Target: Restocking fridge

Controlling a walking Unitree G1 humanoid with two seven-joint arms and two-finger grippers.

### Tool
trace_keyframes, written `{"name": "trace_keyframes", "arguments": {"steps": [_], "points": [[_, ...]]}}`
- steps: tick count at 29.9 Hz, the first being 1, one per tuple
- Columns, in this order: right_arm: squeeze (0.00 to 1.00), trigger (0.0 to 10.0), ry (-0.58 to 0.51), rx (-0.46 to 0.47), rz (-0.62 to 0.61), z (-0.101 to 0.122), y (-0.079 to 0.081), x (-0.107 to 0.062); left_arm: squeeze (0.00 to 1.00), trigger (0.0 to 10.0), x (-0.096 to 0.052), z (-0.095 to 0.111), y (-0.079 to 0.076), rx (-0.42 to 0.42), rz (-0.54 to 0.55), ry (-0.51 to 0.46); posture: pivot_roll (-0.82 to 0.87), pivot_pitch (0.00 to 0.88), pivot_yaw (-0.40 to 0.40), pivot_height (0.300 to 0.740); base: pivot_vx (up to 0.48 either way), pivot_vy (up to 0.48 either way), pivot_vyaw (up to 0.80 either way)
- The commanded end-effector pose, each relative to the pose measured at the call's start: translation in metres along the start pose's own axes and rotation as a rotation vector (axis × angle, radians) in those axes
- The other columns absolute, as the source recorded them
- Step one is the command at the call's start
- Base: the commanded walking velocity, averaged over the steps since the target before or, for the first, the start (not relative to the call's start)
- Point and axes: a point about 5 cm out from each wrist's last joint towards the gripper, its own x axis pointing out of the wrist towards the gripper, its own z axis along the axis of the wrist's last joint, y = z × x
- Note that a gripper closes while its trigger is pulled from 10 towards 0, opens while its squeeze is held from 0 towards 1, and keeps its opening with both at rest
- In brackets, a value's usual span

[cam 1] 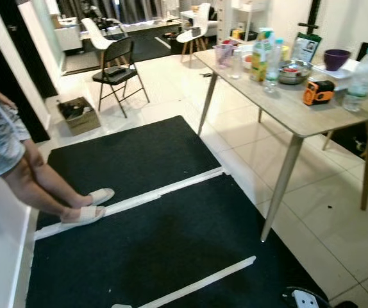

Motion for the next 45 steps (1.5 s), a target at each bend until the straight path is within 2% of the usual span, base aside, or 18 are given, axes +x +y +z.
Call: {"name": "trace_keyframes", "arguments": {"steps": [1,12,20,27,36,42,45], "points": [[0.00,10.0,0.006,-0.005,0.004,-0.001,0.002,0.001,0.00,10.0,-0.001,-0.001,0.002,0.012,0.003,0.005,0.01,0.000,0.050,0.740,0.247,0.000,0.00],[0.00,10.0,0.015,-0.030,-0.014,0.000,0.000,0.000,0.00,10.0,0.000,0.000,-0.001,0.017,-0.001,0.007,0.00,0.000,0.038,0.740,0.173,0.000,0.00],[0.00,10.0,-0.002,-0.055,-0.035,0.014,-0.001,0.002,0.00,10.0,0.003,0.010,-0.007,0.031,-0.007,-0.010,-0.01,0.000,0.034,0.740,0.333,0.000,0.00],[0.00,10.0,-0.013,-0.076,-0.056,0.023,-0.003,0.002,0.00,10.0,0.006,0.019,-0.013,0.085,-0.029,-0.018,-0.01,0.000,0.006,0.740,0.348,0.000,0.00],[0.00,10.0,-0.057,-0.071,-0.094,0.042,-0.007,0.002,0.00,10.0,0.007,0.035,-0.011,0.031,0.005,-0.064,-0.02,0.000,0.013,0.740,0.359,0.000,0.00],[0.00,10.0,-0.052,-0.043,-0.115,0.041,-0.005,0.003,0.00,10.0,0.006,0.039,-0.006,0.005,0.024,-0.074,-0.01,0.000,0.026,0.740,0.362,0.000,0.00],[0.00,10.0,-0.048,-0.027,-0.133,0.038,-0.010,0.001,0.00,10.0,0.006,0.039,-0.005,-0.023,0.035,-0.083,-0.01,0.000,0.035,0.740,0.366,0.000,0.00]]}}
